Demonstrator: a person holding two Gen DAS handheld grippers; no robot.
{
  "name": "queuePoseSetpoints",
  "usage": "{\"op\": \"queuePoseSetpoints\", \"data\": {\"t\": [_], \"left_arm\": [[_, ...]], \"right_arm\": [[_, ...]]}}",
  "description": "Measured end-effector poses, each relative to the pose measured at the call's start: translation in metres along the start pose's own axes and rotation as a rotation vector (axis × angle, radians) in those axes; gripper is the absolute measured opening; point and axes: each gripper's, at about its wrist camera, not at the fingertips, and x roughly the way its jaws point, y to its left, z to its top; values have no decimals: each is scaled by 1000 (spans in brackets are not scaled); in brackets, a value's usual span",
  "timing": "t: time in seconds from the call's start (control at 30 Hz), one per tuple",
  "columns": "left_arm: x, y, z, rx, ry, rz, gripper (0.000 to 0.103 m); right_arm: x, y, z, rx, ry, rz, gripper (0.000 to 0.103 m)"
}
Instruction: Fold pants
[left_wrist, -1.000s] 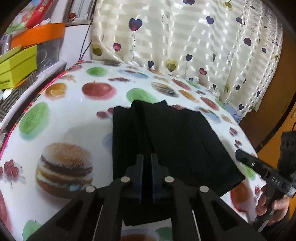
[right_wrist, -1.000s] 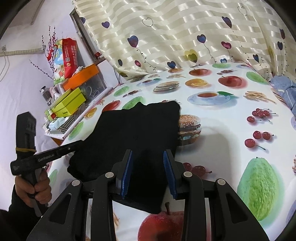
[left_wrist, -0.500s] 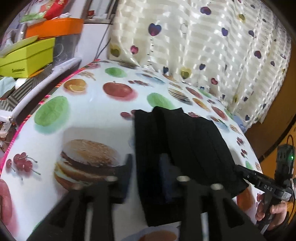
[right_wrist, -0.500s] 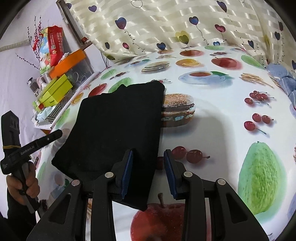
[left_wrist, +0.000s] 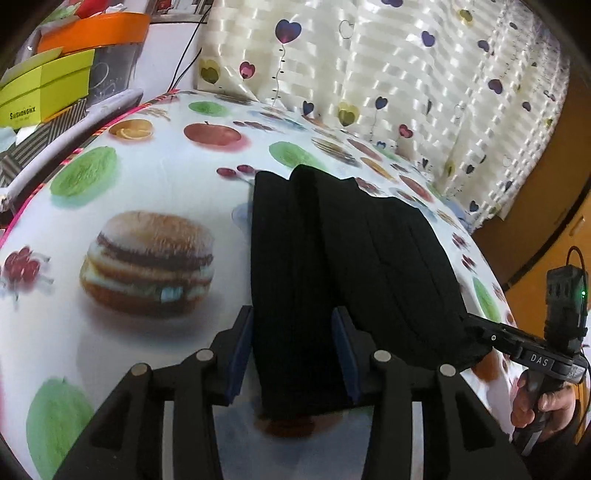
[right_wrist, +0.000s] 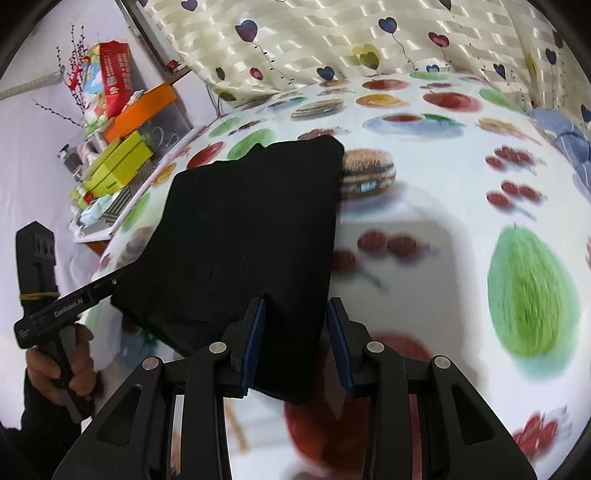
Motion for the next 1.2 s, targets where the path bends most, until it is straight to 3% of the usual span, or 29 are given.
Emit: {"op": "queuePoseSetpoints", "data": {"t": [0.1,0.17,0.23,0.33,0.5,0.7,1.2], "left_arm": [[-8,0,-8,5,8,-13,45],[-16,3,-12,-5,6,2,45],[-27,3,-12,-10,-27,16,45],[-42,-6,-6,17,-83,32,45],[-53,-26,-8,90,-131,93,45],[-49,-32,-22,138,-92,106,45],[-29,-37,9,124,-83,96,52]], "right_arm": [[-10,3,-11,-4,5,3,36],[-24,8,-15,-32,-37,-32,36],[-35,12,-15,-48,-78,-62,36],[-44,16,-11,-55,-116,-58,48],[-39,28,-17,-97,-104,-60,48],[-35,41,-31,-158,-87,-68,48],[-24,16,-8,-51,-89,-24,48]]}}
